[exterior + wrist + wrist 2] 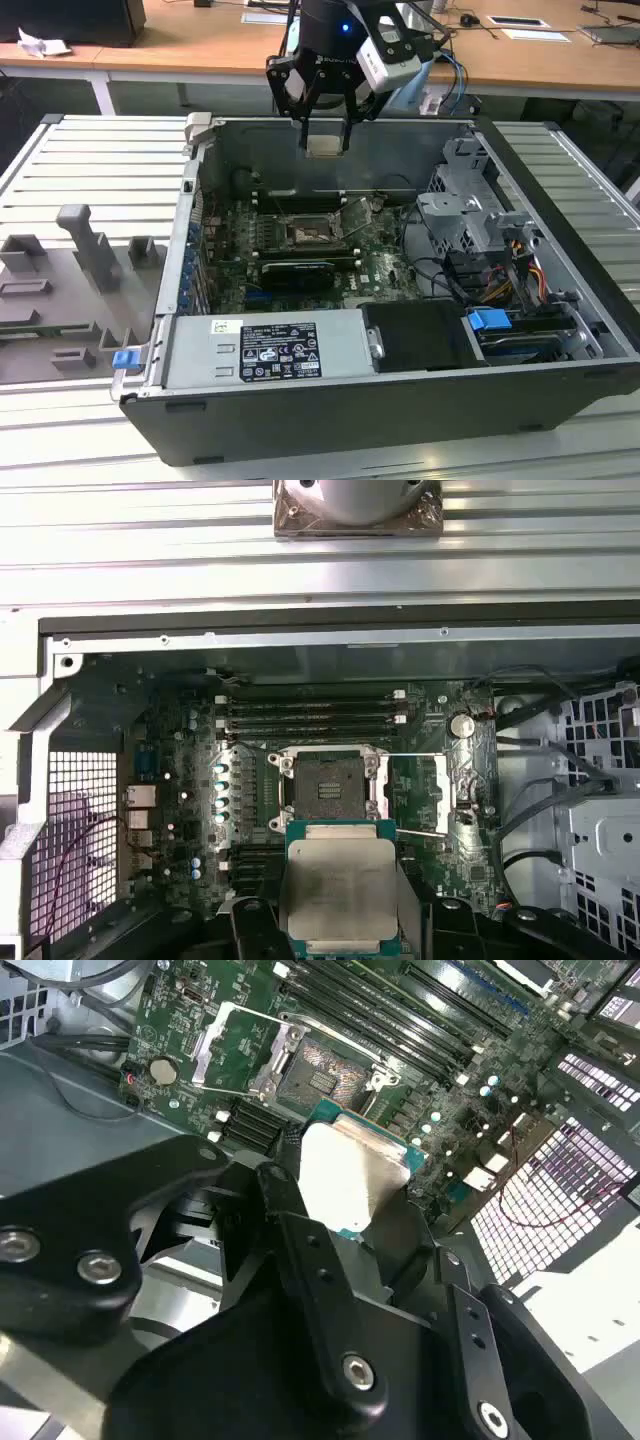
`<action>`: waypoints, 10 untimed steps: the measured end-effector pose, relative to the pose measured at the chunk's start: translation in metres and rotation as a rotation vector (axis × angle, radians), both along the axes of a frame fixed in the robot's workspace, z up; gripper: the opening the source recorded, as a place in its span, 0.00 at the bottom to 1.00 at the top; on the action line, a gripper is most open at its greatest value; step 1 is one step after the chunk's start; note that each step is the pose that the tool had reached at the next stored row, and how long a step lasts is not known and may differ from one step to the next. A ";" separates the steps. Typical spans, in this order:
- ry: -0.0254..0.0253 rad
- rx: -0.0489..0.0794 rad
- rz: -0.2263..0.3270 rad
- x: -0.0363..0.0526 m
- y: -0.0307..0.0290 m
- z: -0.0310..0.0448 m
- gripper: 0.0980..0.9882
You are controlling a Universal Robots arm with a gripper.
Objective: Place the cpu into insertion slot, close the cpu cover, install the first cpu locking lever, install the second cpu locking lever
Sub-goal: 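Place the cpu into insertion slot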
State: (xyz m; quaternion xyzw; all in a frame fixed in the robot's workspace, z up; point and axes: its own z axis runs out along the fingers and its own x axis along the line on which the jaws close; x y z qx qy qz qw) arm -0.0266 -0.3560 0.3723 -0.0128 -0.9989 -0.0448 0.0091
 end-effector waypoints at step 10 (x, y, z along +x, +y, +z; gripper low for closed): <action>0.0000 0.000 -0.030 -0.0003 0.0000 -0.0017 0.48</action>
